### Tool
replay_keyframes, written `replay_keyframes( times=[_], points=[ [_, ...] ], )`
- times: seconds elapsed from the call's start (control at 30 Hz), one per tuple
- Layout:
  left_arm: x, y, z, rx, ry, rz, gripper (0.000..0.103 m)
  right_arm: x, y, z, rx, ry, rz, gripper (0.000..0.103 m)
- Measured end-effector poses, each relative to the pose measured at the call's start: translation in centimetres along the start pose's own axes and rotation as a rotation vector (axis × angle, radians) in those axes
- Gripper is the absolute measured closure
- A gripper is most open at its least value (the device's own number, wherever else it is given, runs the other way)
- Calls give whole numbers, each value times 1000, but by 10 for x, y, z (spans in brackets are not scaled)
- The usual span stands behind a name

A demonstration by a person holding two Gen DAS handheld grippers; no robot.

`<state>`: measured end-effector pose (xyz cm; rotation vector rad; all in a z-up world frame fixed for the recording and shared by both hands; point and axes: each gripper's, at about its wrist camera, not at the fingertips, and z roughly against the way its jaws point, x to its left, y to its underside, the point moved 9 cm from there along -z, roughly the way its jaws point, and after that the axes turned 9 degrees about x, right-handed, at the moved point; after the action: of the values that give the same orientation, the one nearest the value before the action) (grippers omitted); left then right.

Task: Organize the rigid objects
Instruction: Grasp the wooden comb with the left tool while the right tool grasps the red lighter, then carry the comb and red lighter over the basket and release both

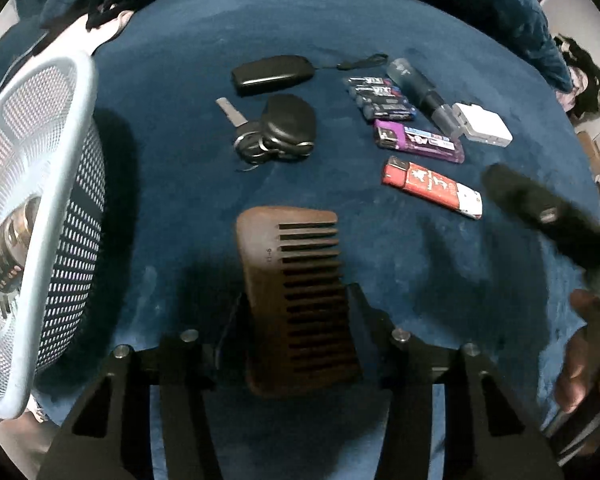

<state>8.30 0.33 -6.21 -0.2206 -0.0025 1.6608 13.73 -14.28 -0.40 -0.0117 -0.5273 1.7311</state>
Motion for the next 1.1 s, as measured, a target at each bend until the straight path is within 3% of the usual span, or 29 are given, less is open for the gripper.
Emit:
replay_keyframes(
  times=[0.17, 0.2, 0.3, 0.4, 0.5, 0.53, 0.6, 0.63, 0.83, 0.93, 1.1],
  points=[
    [10, -2, -2, 1, 37, -6, 51, 14, -4, -22, 31, 49, 68, 13],
    [-7, -1, 0, 1, 38, -9, 51, 13, -6, -26, 36, 56, 67, 13],
    [-10, -6, -8, 0, 48, -15, 51, 12, -8, -38, 66, 58, 80, 13],
    [-10, -5, -6, 1, 59, -15, 51, 19, -8, -53, 109, 83, 172, 13],
    [-12, -8, -8, 3, 69, -12, 49, 17, -6, -58, 138, 126, 241, 31],
    [-12, -8, -8, 3, 71, -11, 49, 14, -5, -55, 137, 135, 247, 44],
    [-13, -10, -11, 4, 75, -3, 47, 12, 0, -49, 149, 141, 244, 58],
    [-13, -10, -10, 5, 75, -2, 47, 11, 5, -46, 159, 139, 244, 62],
    [-13, -4, -6, 6, 59, 0, 43, 11, 37, -27, 226, 58, 225, 62],
    [-16, -4, -9, 5, 69, 1, 36, 8, 39, -28, 230, 64, 223, 62],
    [-19, -6, -13, 7, 51, -7, 37, 11, 48, -27, 263, 112, 291, 62]
  ],
)
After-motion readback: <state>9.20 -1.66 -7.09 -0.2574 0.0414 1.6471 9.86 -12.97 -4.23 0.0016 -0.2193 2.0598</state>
